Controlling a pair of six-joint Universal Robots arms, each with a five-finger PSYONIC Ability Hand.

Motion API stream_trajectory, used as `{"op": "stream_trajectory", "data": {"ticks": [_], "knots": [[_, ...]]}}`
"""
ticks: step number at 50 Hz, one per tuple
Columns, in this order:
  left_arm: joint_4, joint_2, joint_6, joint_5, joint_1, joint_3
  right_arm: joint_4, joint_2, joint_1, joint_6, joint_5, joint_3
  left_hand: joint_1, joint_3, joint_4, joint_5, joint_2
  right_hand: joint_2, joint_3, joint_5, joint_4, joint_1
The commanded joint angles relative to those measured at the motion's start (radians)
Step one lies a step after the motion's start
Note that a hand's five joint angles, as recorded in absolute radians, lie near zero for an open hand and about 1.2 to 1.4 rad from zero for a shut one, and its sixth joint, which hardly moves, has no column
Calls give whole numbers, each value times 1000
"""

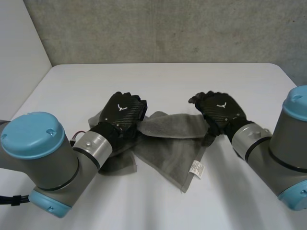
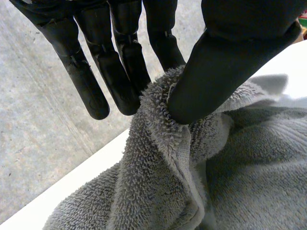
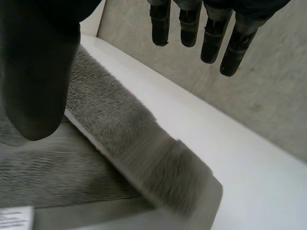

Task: Fold the laundry

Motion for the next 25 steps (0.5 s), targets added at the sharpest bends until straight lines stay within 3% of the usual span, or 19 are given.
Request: {"op": "stream_trajectory", "data": {"ticks": [1,14,19,25], "knots": [[-3,34,-6,-1,-16,-3,-10,87,26,40,5,-23,160,159,159,159,160,-66,-28,-65,-86,-46],[-56,62,-113,-2,-31,9,-41,168,134,209,16,-59,171,171,171,171,172,-66,-28,-65,-86,-46],[-70,68,-118,-2,-34,5,-58,171,160,318,93,-83,174,174,174,174,175,-66,-28,-65,-86,-46],[-76,98,-119,-2,-45,-8,-115,202,194,330,170,-105,174,174,174,174,175,-66,-28,-65,-86,-46]]}}
